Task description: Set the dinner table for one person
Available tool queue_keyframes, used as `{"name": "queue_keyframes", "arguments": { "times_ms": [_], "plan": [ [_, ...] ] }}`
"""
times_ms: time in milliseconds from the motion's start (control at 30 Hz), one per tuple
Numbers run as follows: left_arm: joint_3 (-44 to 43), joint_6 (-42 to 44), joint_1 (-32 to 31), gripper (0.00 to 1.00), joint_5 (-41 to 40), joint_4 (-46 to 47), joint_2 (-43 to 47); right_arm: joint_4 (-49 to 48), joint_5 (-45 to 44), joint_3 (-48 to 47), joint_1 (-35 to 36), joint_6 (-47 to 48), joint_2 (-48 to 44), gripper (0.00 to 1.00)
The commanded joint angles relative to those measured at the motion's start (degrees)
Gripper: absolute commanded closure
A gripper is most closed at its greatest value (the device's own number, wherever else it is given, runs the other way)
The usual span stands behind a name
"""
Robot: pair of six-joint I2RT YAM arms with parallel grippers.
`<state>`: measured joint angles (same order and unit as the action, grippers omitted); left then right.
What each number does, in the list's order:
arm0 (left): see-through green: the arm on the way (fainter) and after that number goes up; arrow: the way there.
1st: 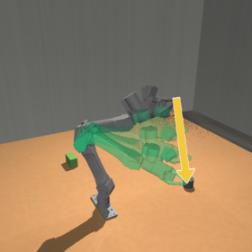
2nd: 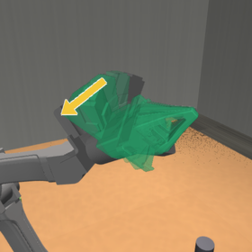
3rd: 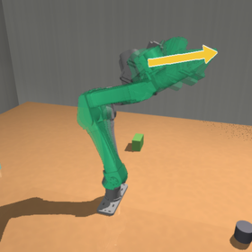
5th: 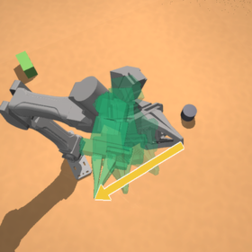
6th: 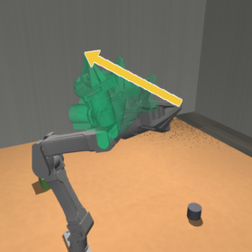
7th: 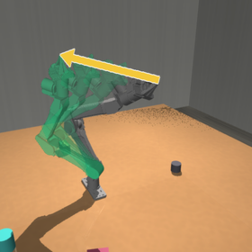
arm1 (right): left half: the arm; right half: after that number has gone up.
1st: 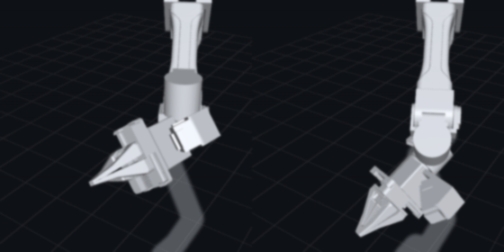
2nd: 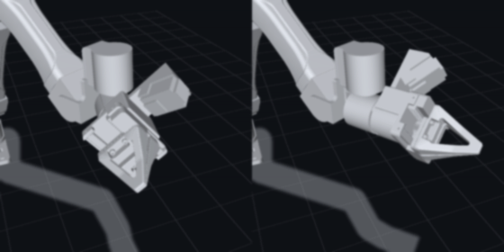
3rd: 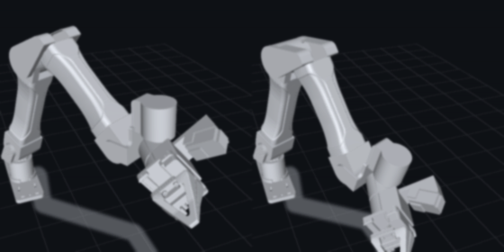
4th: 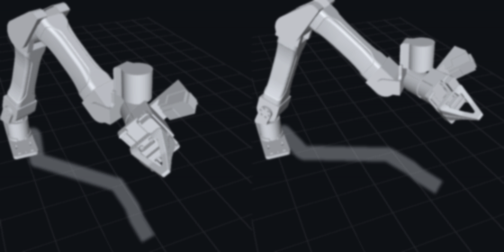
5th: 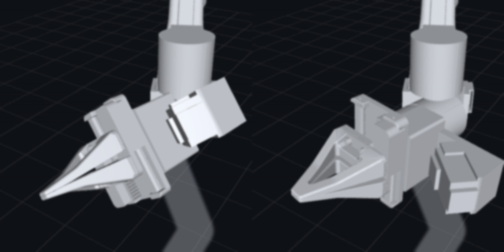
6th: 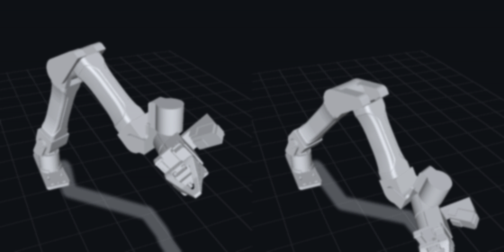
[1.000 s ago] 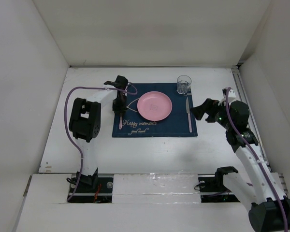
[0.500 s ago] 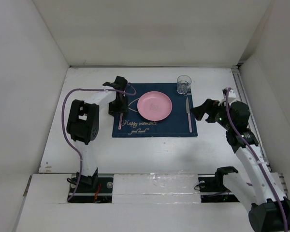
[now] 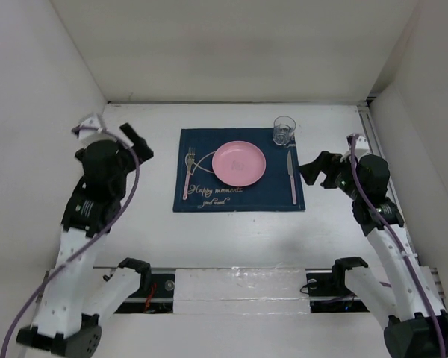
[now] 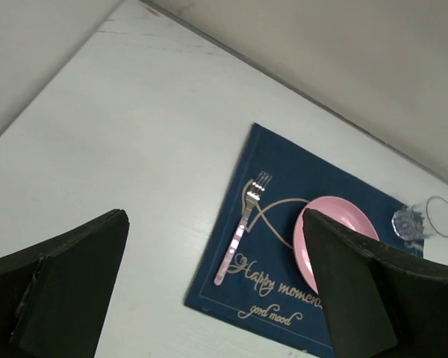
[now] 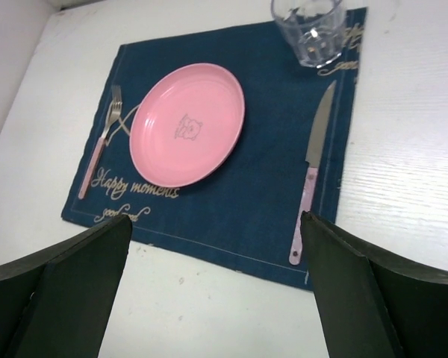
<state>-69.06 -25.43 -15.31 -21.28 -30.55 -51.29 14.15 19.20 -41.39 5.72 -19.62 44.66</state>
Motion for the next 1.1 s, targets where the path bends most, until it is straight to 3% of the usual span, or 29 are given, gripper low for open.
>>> {"name": "queue_keyframes", "arguments": {
  "times_ms": [0, 133, 200, 267, 500, 800, 1067],
  "plan": [
    [7.3, -4.7, 0.1, 0.00, -11.1, -4.1, 7.8, 6.1, -6.5, -8.6, 0.5, 2.4, -2.3, 0.00],
    [8.9, -7.4, 0.1, 0.00, -13.3, -6.3, 16.0, 21.5, -12.2, -19.1, 1.0, 6.3, -9.6, 0.00],
    [8.3, -8.1, 0.1, 0.00, -12.7, -7.7, 19.4, 24.7, -19.2, -23.1, 4.0, 4.5, -12.6, 0.00],
    [8.3, -8.8, 0.1, 0.00, -13.4, -9.0, 21.5, 27.3, -20.2, -25.2, 5.9, 4.5, -16.6, 0.00],
    [8.3, -10.1, 0.1, 0.00, -16.8, -10.4, 30.3, 39.6, -29.6, -35.0, 5.9, 6.3, -22.0, 0.00],
    [9.8, -12.2, 0.1, 0.00, -17.5, -10.5, 38.2, 42.6, -33.6, -37.8, 6.9, 7.0, -25.3, 0.00],
    [9.8, -10.9, 0.1, 0.00, -17.0, -10.0, 37.0, 42.0, -31.9, -37.8, 6.9, 7.0, -23.0, 0.00]
  ]
}}
